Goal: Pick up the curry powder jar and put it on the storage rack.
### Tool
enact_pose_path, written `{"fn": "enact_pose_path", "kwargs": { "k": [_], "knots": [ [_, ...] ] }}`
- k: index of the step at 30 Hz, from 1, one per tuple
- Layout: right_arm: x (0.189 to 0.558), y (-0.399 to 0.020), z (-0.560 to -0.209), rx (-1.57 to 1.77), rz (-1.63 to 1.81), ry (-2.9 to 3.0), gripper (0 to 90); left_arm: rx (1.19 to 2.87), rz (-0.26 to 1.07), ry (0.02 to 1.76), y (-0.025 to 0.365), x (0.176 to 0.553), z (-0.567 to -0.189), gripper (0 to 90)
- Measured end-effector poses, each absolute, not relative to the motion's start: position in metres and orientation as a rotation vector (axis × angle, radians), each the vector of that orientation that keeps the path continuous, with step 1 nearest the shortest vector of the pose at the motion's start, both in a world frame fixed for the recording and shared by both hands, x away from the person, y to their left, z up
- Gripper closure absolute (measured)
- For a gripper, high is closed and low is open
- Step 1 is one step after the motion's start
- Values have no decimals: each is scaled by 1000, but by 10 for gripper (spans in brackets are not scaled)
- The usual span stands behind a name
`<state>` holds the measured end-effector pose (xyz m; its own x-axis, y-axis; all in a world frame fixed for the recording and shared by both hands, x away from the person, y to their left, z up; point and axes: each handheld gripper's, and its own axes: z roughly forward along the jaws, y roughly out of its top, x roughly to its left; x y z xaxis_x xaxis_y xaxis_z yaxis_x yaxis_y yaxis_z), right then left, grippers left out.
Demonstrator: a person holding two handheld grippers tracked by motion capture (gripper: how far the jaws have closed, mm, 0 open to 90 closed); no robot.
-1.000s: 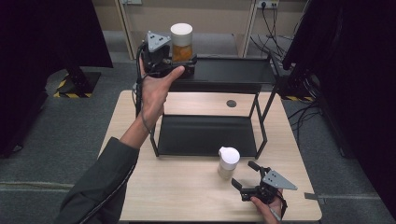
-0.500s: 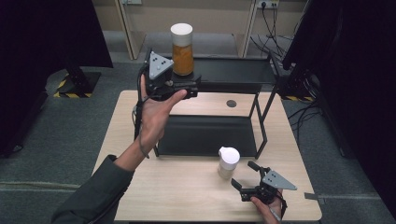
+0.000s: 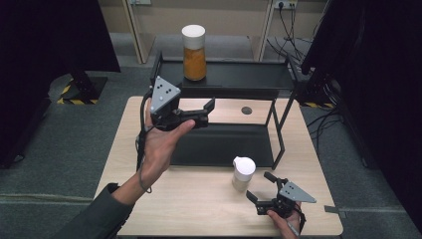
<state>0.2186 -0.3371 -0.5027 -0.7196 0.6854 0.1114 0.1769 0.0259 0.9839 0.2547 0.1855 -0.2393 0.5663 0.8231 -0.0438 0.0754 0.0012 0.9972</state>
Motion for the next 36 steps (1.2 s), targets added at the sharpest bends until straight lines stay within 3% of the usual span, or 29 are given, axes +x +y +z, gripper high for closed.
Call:
{"fn": "enact_pose_path", "kwargs": {
  "k": [36],
  "knots": [
    [219,-337,-503,873,1738,1919,4,1488,515,702,204,223,-348,1]
  ]
}}
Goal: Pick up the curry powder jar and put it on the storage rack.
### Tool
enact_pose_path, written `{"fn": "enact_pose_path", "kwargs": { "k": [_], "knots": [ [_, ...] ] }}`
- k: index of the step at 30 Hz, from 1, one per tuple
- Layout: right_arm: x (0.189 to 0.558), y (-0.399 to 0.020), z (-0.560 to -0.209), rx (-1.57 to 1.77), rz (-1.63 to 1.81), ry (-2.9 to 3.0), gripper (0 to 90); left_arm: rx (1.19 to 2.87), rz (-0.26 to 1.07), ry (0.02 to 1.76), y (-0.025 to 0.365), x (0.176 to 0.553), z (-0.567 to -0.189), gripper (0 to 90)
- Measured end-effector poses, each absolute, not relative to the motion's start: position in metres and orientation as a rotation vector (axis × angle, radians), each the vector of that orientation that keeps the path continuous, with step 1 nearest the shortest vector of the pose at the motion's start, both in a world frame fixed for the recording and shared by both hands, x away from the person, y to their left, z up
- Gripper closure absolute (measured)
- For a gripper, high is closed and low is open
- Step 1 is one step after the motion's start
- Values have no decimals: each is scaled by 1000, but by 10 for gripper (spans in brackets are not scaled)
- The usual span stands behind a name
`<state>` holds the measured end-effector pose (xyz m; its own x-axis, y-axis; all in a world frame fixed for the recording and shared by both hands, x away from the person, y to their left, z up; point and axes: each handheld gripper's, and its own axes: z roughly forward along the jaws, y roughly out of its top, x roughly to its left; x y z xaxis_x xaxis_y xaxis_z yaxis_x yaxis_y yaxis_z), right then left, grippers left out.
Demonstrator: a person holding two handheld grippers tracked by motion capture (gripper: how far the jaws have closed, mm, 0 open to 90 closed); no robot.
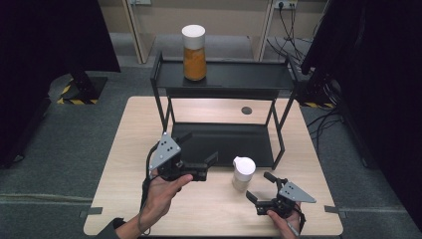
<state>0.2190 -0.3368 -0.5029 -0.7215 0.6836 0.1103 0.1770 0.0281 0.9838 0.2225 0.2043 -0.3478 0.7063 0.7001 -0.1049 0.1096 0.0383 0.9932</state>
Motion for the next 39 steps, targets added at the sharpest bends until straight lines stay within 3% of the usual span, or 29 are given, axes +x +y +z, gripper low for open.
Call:
{"fn": "enact_pose_path", "kwargs": {
  "k": [39],
  "knots": [
    [219,-338,-504,872,1745,1905,4,1466,489,681,224,203,-495,1]
  ]
}}
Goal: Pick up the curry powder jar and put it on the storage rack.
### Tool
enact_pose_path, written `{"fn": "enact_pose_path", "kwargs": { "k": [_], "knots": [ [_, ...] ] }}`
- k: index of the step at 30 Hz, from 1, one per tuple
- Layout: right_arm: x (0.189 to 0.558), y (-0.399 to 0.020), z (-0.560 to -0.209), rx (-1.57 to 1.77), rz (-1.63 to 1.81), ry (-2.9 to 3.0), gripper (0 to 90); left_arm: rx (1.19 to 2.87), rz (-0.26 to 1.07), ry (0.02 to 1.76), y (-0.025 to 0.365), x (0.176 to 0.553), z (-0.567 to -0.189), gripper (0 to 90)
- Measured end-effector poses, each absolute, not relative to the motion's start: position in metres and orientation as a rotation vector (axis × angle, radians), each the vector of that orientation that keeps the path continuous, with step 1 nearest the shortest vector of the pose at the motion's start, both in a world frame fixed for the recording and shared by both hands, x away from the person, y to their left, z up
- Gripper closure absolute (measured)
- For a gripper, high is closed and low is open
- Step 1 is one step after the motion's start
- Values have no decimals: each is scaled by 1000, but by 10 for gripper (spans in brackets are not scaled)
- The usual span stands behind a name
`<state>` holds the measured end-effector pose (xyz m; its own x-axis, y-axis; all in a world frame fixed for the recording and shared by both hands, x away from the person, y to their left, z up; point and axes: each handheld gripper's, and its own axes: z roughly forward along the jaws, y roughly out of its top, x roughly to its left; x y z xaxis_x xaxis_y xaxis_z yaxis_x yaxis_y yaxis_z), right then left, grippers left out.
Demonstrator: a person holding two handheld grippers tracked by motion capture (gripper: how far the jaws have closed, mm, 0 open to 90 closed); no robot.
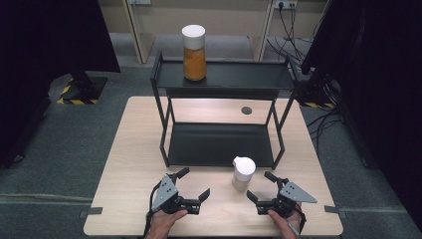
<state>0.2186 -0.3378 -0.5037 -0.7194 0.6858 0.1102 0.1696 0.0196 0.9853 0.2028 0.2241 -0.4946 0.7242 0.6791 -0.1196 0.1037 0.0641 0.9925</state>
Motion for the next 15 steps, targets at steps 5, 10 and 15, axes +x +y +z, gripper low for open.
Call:
{"fn": "enact_pose_path", "kwargs": {
  "k": [5,10,15],
  "knots": [
    [219,-338,-504,871,1748,1904,4,1472,518,661,226,200,-503,1],
    [218,-338,-503,860,1751,1900,4,1464,520,649,228,198,-511,1],
    [219,-339,-504,856,1753,1902,4,1466,513,651,227,198,-513,1]
  ]
}}
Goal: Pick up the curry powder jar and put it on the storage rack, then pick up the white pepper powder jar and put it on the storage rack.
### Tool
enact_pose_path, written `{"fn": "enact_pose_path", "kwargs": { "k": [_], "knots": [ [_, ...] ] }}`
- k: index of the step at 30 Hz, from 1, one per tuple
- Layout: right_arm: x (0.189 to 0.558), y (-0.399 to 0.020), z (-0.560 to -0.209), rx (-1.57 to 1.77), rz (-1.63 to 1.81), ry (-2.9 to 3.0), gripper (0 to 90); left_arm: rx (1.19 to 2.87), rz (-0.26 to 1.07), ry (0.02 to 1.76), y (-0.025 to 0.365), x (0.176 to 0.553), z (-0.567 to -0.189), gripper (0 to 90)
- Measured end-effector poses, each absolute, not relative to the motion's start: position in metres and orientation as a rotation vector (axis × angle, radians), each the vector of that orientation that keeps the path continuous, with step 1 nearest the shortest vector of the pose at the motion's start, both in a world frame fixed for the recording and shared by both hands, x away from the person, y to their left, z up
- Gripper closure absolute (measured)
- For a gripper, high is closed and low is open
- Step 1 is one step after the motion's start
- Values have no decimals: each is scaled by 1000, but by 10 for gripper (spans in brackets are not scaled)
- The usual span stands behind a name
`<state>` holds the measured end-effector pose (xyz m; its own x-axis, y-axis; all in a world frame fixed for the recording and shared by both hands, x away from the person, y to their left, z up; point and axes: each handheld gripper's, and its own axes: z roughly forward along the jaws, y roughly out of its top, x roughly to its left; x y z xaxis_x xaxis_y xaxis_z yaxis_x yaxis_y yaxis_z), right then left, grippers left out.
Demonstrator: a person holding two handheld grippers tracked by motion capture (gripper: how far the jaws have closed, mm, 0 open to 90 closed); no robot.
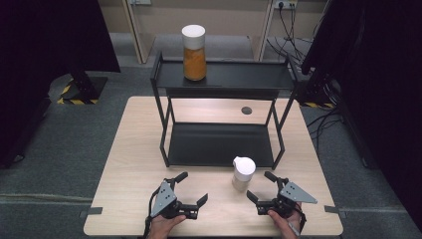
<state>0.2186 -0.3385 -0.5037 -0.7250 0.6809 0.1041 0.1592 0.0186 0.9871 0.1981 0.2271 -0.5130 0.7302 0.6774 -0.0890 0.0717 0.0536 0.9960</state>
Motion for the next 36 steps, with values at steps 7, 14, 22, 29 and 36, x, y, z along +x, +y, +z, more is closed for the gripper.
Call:
{"fn": "enact_pose_path", "kwargs": {
  "k": [7,14,22,29,36],
  "knots": [
    [219,-339,-504,860,1760,1896,4,1456,521,664,230,197,-515,1],
    [218,-339,-504,860,1759,1895,4,1452,542,674,233,195,-516,1],
    [218,-338,-504,858,1756,1899,4,1450,541,689,234,195,-518,1],
    [218,-338,-505,869,1757,1894,4,1453,541,684,234,194,-517,1],
    [218,-338,-505,867,1754,1889,4,1451,534,697,234,195,-518,1]
  ]
}}
